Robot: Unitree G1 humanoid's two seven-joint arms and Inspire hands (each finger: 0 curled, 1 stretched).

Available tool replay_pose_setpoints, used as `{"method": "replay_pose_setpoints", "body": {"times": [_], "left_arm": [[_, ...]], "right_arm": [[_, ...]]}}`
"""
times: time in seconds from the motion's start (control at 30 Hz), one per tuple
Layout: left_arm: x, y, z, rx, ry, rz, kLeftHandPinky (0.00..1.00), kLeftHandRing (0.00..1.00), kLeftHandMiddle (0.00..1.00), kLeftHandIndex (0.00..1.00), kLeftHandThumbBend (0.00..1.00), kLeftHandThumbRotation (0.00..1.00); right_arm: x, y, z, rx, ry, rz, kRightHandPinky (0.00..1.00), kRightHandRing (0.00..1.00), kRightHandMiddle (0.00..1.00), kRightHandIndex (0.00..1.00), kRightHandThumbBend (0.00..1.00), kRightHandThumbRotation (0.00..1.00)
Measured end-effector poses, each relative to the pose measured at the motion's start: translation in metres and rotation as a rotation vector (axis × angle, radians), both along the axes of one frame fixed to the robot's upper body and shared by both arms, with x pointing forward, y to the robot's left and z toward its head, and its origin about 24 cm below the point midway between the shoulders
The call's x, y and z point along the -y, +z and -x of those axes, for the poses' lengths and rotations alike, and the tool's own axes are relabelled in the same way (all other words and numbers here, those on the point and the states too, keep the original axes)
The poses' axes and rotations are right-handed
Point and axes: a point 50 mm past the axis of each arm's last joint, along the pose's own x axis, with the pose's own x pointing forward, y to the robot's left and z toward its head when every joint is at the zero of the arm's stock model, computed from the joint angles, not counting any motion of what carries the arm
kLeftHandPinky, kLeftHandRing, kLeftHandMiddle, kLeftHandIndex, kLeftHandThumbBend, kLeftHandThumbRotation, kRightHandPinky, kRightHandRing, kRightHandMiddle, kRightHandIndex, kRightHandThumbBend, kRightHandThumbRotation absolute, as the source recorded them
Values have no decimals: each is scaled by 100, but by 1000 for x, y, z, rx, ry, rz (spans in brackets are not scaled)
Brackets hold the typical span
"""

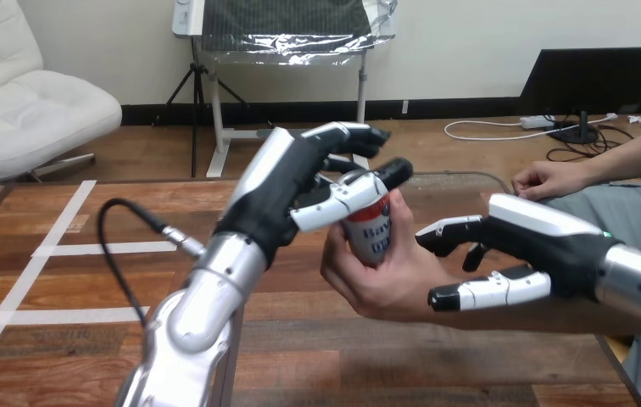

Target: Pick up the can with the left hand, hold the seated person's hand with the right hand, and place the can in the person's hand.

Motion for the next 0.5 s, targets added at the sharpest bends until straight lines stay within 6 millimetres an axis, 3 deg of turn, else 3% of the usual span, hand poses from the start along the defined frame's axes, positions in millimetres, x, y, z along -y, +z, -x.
{"method": "replay_pose_setpoints", "body": {"times": [0.5], "left_arm": [[-9, 6, 22, 26, 19, 50, 70, 80, 80, 76, 53, 65]], "right_arm": [[6, -10, 17, 37, -72, -81, 71, 87, 90, 92, 100, 99]]}}
